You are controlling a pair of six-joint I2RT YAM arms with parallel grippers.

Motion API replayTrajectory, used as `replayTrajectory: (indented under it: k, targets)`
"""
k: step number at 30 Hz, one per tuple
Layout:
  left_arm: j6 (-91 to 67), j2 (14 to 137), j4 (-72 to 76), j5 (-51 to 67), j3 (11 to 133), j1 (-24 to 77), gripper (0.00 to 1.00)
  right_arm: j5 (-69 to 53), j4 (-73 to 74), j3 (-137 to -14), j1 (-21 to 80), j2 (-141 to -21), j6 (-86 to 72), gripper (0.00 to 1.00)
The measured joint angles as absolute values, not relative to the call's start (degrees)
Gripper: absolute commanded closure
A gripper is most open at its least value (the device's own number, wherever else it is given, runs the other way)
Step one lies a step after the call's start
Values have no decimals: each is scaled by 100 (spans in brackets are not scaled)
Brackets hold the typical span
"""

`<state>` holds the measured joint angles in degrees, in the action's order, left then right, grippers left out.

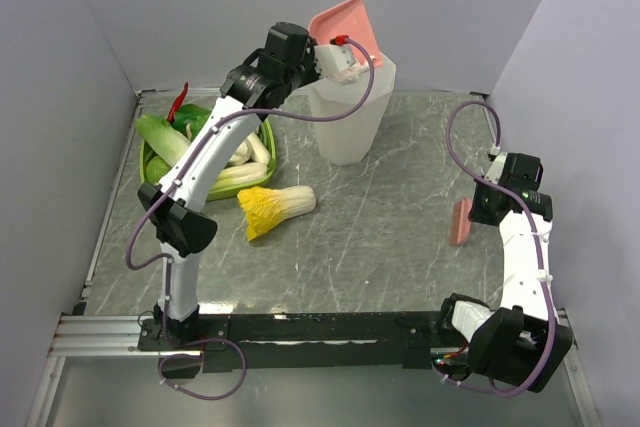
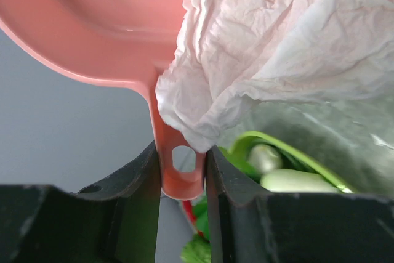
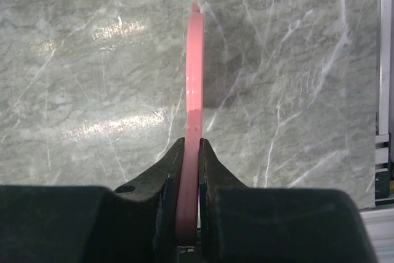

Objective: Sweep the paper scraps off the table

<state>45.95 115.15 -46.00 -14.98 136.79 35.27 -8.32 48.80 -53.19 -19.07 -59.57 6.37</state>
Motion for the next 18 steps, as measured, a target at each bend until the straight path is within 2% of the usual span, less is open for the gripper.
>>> replayTrajectory:
  k: [9,18]
  targets:
    - [6534,11863,-3218,-1984,13708,3249,99,-1017,4869,-5245,-1992,-5946,537,100]
    - [10031,12003,-1234,-1890,13144,3173,99,-1149,4869,-5238,-2029,-5946,486,100]
